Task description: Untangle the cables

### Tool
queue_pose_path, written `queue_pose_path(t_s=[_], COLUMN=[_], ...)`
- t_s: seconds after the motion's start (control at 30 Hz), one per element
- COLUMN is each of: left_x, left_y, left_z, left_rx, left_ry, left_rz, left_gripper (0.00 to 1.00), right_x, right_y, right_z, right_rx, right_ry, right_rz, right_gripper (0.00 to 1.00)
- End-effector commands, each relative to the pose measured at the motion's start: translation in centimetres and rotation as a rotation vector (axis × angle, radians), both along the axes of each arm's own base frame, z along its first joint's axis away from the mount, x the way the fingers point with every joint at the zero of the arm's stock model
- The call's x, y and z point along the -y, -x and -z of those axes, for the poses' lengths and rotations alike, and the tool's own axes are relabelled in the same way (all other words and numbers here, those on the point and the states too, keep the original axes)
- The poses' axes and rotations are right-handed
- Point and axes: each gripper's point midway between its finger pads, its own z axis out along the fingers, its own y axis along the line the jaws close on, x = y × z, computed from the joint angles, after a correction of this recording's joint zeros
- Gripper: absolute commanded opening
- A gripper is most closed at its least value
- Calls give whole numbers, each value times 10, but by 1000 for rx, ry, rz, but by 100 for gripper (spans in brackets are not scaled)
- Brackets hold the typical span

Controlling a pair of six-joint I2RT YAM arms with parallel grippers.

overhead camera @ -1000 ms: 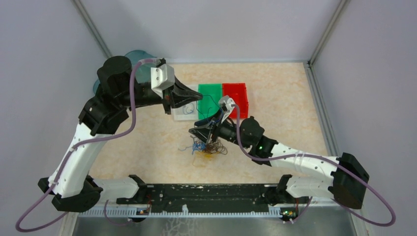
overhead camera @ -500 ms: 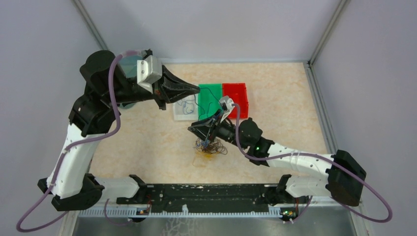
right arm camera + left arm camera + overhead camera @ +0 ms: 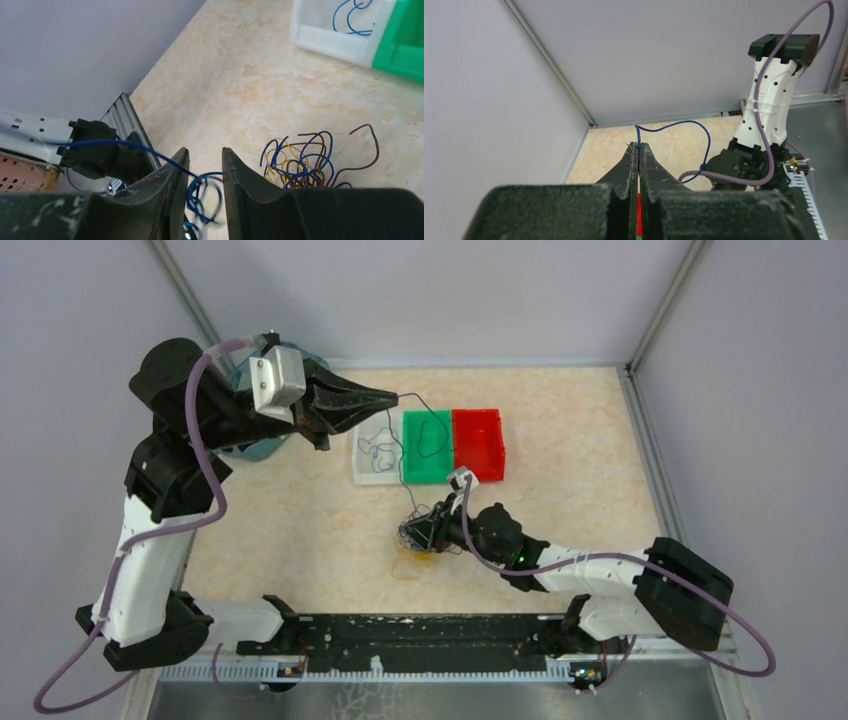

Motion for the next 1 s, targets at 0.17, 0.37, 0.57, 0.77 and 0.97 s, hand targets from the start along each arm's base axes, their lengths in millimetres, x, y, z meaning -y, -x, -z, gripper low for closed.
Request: queue_pose_path(t_s=[0.17, 0.37, 0.57, 0.77, 0.97], left_x=[-25, -33, -31, -32, -39], left_y=[-2, -2, -18, -85, -143], left_z=[-67, -82, -63, -3, 79], left_rx=[256, 311, 317, 252, 199], left_ry=[149, 185, 132, -28, -219], left_rz=[-143, -182, -229, -474, -637], left_gripper=[0, 0, 0, 0, 0], right_x=[1, 3, 5, 17, 43], right_y=[-4, -5, -7, -11, -22], right_z=[25, 41, 30, -3, -25], right_rx=[-39, -64, -49, 3, 43], right_ry=[8, 34, 22, -18, -33], right_rz=[42, 56, 71, 117, 236], right_gripper=[31, 30, 30, 37, 52])
